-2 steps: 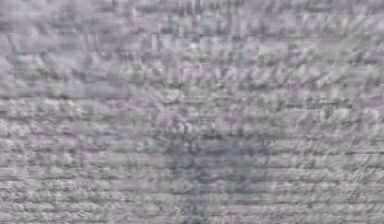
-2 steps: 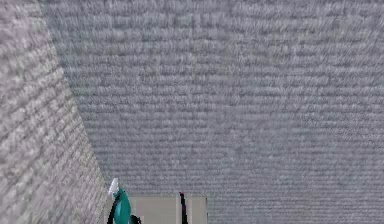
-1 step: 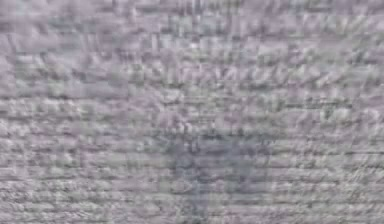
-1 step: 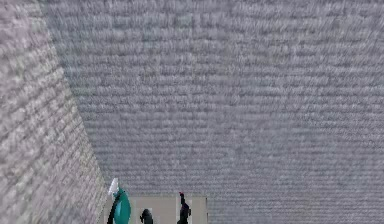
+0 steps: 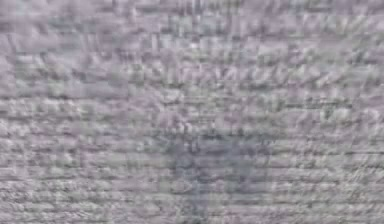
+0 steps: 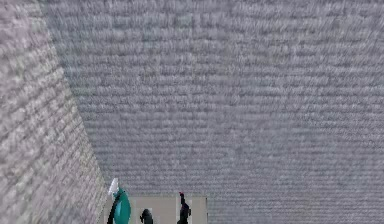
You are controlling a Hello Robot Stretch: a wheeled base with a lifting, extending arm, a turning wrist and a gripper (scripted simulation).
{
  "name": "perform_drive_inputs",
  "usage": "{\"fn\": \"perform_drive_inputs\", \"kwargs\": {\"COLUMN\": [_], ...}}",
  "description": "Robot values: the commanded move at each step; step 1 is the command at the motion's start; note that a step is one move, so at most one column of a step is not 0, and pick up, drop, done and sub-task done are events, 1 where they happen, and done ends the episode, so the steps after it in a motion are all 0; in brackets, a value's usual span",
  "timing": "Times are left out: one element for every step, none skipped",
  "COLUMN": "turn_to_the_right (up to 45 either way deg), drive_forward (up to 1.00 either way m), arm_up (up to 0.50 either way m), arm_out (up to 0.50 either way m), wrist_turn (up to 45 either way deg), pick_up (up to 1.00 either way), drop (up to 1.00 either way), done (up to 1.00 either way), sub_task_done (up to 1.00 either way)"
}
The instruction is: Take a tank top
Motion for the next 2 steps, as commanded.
{"fn": "perform_drive_inputs", "kwargs": {"turn_to_the_right": [0.0, 0.0], "drive_forward": [0.0, 0.0], "arm_up": [0.1, 0.0], "arm_out": [0.0, 0.0], "wrist_turn": [0.0, 0.0], "pick_up": [0.0, 0.0], "drop": [0.0, 0.0], "done": [0.0, 1.0], "sub_task_done": [0.0, 0.0]}}
